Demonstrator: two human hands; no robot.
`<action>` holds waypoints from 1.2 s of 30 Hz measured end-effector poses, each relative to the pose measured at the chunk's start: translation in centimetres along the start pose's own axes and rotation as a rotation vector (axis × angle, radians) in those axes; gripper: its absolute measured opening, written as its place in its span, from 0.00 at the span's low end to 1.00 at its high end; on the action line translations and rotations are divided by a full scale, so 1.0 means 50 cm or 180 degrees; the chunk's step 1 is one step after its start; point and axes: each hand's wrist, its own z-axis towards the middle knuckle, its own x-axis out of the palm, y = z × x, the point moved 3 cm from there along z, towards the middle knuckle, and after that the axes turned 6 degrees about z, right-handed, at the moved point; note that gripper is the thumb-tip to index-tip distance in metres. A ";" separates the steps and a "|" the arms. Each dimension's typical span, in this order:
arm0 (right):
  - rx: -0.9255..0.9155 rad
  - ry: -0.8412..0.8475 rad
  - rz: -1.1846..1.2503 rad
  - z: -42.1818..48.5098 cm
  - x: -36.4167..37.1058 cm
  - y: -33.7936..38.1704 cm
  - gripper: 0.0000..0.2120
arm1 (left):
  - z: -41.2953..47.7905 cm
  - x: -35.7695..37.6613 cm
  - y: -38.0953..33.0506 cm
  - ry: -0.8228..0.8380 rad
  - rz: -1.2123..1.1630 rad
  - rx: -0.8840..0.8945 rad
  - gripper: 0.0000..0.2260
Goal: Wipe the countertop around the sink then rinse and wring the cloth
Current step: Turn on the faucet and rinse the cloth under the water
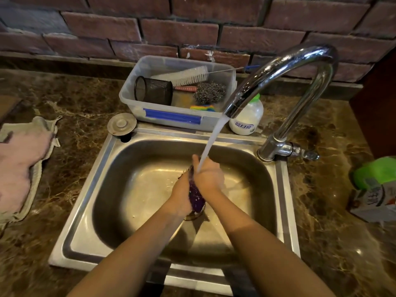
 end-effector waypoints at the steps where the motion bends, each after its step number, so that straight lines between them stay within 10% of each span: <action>1: 0.0069 0.0082 -0.0177 0.015 0.000 -0.008 0.11 | 0.015 -0.018 -0.004 -0.0279 0.0084 0.0069 0.16; 9: 0.1147 0.1289 0.2118 -0.001 -0.020 -0.113 0.19 | 0.015 -0.095 -0.041 -0.0783 0.0932 0.0598 0.12; 16: 0.0828 0.1743 0.2844 -0.022 -0.054 -0.129 0.19 | 0.009 -0.152 -0.050 -0.0847 0.1459 0.0688 0.05; 23: -0.0627 0.2129 0.0688 -0.034 -0.077 -0.045 0.15 | -0.011 -0.083 -0.070 0.0673 0.3273 0.1289 0.23; 36: -0.0506 0.0915 0.0400 -0.028 -0.084 -0.050 0.17 | 0.007 -0.046 -0.076 -0.0140 0.3581 0.1767 0.09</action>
